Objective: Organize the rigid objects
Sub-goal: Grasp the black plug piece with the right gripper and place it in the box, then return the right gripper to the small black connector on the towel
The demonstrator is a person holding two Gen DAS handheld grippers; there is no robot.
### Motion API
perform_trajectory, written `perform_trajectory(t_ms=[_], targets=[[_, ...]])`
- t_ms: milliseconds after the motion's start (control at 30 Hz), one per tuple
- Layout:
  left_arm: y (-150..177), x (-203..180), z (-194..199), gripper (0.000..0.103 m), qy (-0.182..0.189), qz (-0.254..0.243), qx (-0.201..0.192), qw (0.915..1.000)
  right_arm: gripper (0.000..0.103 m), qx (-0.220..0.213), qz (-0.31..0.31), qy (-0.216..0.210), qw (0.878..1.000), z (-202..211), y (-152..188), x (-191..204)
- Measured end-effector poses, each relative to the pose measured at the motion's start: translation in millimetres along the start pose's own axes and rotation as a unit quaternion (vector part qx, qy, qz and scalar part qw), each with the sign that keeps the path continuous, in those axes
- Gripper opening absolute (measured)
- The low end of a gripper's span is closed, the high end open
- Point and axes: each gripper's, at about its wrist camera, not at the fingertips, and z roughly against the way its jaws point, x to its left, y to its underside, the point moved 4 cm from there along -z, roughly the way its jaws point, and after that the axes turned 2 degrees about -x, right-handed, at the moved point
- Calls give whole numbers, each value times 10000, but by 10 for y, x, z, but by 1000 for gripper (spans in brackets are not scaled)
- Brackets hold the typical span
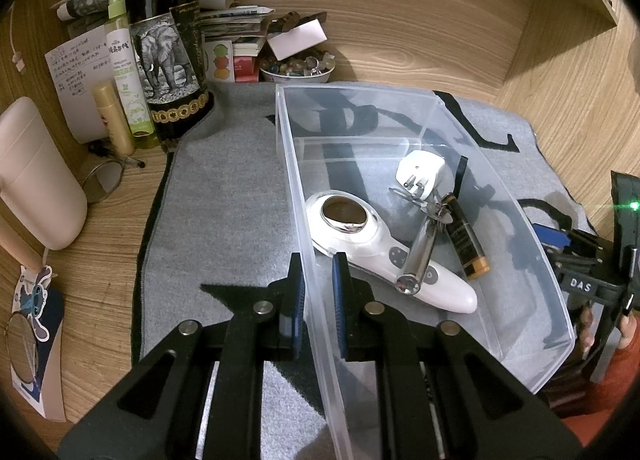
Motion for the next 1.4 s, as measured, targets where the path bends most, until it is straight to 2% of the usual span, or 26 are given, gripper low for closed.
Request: perform_trajectory(t_ms=[67, 233, 267, 300, 333, 567, 733, 900, 1000, 1167, 1400], targets=[[3, 2, -4, 12, 5, 8, 13, 10000, 49, -1, 50, -12, 10000, 8, -1, 3], [6, 15, -11, 12, -6, 26, 10, 10000, 47, -51, 174, 28, 9998, 38, 9, 17], [6, 17, -10, 12, -7, 24, 7, 10000, 45, -70, 188, 32, 9998, 47, 3, 16], [9, 16, -11, 12, -7, 20, 5, 10000, 36, -112, 209, 57, 9997, 71, 1, 13], [10, 14, -8, 12, -6, 14, 2, 10000, 34, -90, 225, 71, 9997, 84, -1, 6], [17, 4, 2, 12, 11, -3, -11, 10000, 34, -300, 270, 47, 9992, 203, -96, 48], [19, 8, -3, 12, 2, 5, -4, 10000, 34, -664, 460, -67, 9967, 372, -281, 209], [18, 8, -7, 12, 15, 2, -7, 10000, 34, -1075, 680, -410, 9910, 537, -541, 488], [21, 9, -11, 12, 26, -3, -14, 10000, 34, -1175, 950, -647, 9864, 553, -648, 755], [27, 17, -14, 12, 43, 18, -7, 10000, 34, -1052, 1447, -824, 9804, 416, -678, 1138], [29, 28, -8, 12, 93, 15, -12, 10000, 34, -487, 1848, -941, 9770, 61, -632, 1413]])
